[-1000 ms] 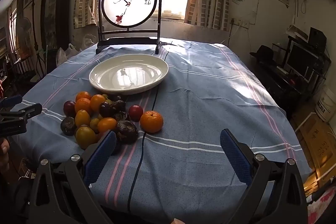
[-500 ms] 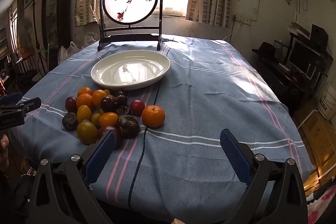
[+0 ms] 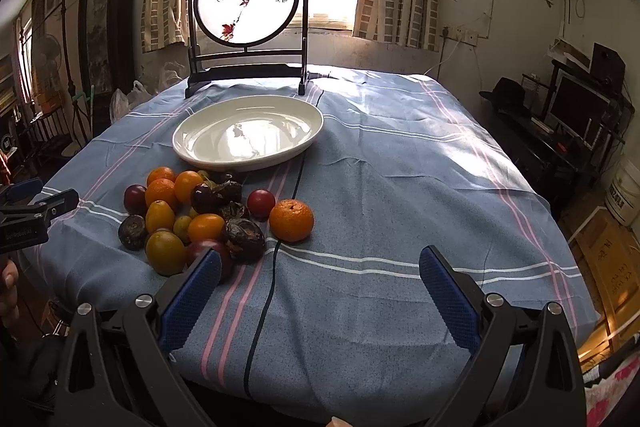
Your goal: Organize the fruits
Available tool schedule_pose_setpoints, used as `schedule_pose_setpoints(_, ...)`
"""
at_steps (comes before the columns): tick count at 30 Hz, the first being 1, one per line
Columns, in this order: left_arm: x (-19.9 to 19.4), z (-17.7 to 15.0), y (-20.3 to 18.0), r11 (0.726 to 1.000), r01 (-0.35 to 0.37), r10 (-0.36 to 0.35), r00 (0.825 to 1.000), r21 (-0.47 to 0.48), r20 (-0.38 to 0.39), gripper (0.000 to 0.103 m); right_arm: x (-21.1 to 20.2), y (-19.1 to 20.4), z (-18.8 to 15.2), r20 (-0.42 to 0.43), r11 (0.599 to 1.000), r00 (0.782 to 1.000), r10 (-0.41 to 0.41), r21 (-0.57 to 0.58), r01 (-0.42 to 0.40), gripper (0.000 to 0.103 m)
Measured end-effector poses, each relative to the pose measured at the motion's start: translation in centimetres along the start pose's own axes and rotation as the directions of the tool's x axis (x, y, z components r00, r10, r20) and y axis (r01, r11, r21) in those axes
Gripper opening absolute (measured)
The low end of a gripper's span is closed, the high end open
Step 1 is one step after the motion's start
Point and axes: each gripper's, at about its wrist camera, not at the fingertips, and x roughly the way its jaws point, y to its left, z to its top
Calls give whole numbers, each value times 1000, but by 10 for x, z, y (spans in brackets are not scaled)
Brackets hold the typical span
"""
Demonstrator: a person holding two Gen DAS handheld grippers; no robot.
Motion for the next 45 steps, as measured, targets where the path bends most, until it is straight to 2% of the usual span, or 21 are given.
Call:
schedule_pose_setpoints(10,4,-5,-1,1000,2,-2,1000,1,-14,99,5,2,-6,-25,999,999,32,11,-32,99)
schedule_pose_setpoints(45,6,-9,6,1000,-11,11,1000,-7,-13,99,3,5,-9,-12,1000,1000,29,1,-29,99)
